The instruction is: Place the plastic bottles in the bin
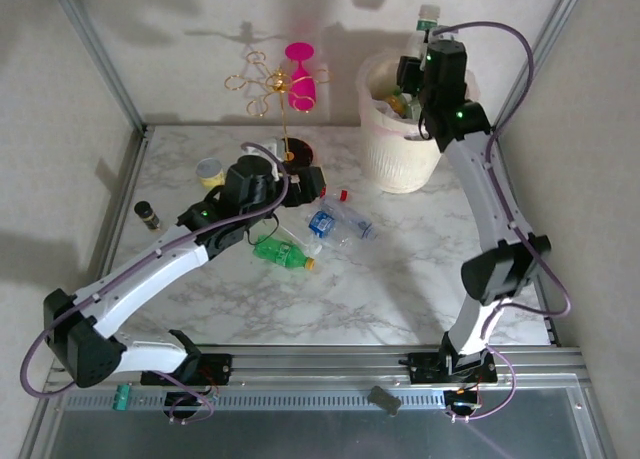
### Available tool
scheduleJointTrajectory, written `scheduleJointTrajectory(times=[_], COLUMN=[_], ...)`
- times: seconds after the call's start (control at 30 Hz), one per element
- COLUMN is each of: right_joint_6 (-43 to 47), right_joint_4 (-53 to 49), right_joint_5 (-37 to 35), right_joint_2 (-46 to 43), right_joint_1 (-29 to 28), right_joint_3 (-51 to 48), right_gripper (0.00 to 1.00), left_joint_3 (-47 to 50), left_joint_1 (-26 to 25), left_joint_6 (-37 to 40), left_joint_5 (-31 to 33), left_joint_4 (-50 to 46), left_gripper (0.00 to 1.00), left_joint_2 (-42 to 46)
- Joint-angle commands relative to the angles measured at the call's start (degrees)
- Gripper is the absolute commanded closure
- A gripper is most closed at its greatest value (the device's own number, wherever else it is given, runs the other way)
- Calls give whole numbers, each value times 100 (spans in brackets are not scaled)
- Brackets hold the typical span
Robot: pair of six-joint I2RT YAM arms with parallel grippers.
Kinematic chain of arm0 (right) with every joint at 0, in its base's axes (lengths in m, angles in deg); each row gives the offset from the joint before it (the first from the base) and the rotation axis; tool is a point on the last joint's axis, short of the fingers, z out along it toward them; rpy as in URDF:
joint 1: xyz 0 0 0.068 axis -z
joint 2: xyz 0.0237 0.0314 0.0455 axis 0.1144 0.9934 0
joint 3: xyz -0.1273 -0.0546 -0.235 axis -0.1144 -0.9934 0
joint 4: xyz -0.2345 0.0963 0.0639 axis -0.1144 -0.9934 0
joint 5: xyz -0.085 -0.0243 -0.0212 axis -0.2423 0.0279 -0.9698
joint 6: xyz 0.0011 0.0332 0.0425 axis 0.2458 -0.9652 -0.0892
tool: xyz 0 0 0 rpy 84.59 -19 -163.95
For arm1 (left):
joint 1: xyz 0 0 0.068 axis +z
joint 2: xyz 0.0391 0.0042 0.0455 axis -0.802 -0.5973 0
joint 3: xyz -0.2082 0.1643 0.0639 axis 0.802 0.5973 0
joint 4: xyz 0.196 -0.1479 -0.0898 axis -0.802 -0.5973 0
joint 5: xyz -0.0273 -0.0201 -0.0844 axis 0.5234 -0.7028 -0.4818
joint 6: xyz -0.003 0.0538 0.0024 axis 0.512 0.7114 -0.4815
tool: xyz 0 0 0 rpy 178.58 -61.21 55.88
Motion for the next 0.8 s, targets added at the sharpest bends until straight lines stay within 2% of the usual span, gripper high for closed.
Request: scheduleJointTrajectory(times=[0.0,0.13,0.57,0.77], right_joint_6=[-131,-216,-382,-394], right_joint_4=[-691,-1153,-1485,-1533], right_joint_5=[117,161,258,303], right_joint_2=[520,991,1681,1797], right_joint_1=[106,146,295,327], right_joint_3=[692,1092,1098,1070], right_gripper=[43,43,41,33], left_joint_3=[97,205,299,304], left_joint_1=[3,14,7,10], left_joint_6=[154,226,304,284], left_joint_5=[-58,-4,-3,30], left_joint_4=[134,132,64,41], left_gripper=[0,0,0,0], left_joint_2=[-7,-10,-83,-97])
